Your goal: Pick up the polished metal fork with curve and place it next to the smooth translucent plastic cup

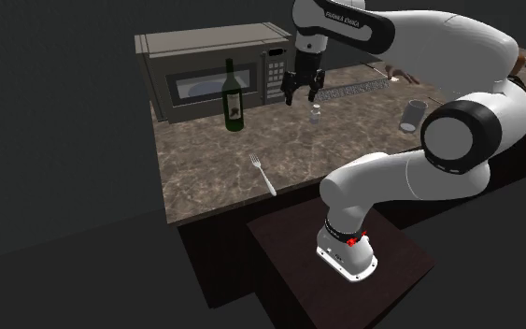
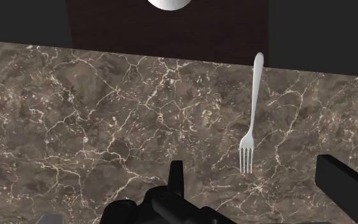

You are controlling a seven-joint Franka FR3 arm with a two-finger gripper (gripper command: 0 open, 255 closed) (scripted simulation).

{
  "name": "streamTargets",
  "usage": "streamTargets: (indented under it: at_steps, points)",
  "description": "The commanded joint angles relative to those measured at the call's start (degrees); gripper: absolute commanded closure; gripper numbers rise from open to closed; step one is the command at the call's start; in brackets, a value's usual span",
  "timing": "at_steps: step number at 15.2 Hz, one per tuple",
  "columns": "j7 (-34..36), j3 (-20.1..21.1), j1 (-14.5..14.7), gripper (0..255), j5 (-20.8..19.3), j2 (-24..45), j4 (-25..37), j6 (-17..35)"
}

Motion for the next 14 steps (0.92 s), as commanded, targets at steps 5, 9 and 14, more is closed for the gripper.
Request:
streamTargets:
  at_steps: [5,9,14]
  points:
    - [3.79,3.68,0.20,0,1.49,-0.86,-7.50,8.14]
    - [7.59,7.55,0.68,0,3.10,0.04,-13.77,16.77]
    - [12.55,12.66,1.45,0,4.99,4.08,-19.68,28.44]
